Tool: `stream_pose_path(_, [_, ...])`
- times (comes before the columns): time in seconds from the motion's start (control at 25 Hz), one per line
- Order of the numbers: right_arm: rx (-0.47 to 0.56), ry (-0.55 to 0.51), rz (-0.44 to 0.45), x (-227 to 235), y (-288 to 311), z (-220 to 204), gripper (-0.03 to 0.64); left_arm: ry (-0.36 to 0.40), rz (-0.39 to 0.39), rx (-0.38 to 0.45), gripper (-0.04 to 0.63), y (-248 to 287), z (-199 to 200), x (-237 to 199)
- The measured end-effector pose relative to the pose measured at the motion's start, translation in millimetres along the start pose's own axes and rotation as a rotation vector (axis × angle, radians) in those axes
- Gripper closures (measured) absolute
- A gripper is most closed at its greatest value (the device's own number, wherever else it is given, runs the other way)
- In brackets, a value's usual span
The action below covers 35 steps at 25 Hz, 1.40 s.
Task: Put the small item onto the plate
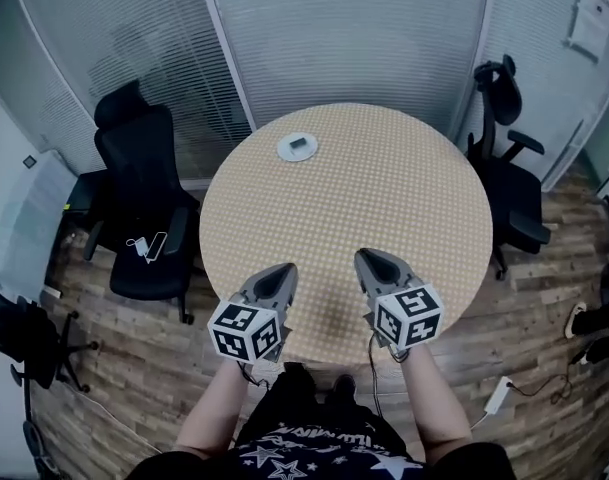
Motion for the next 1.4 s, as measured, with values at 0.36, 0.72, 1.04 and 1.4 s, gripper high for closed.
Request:
stream_pose_path(0.36, [0.062,0.056,-0.064,4.2,-21.0,5.2,0.577,-0.007,0.000,-0.005,0.587,-33.8,-16.4,-3.2])
stream_pose_path(0.72, [0.077,0.062,-0.106,-49.0,-22.8,8.0,0.577,-0.014,-0.036,0.021,0.588,-84.5,-16.1,-24.7])
stream_pose_path(1.04, [0.108,0.056,-0.144,-92.6,-44.5,6.2,0.577,-0.018,-0.073,0.052,0.588,-125.9,-17.5,-31.1])
stream_pose_path(1.4, [0.095,0.036,-0.208,-138.8,-86.4,-12.2,0.577,-0.009,-0.126,0.084,0.588,-174.2,-26.1,-17.1])
Point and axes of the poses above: the fingertips, and each gripper's own axes: y forward along the fingers, x to its right, z out of its top, the point moved 1 cm from there along -y, backward along the fingers, and after that the axes turned 6 degrees about z, right-handed, at the moved point
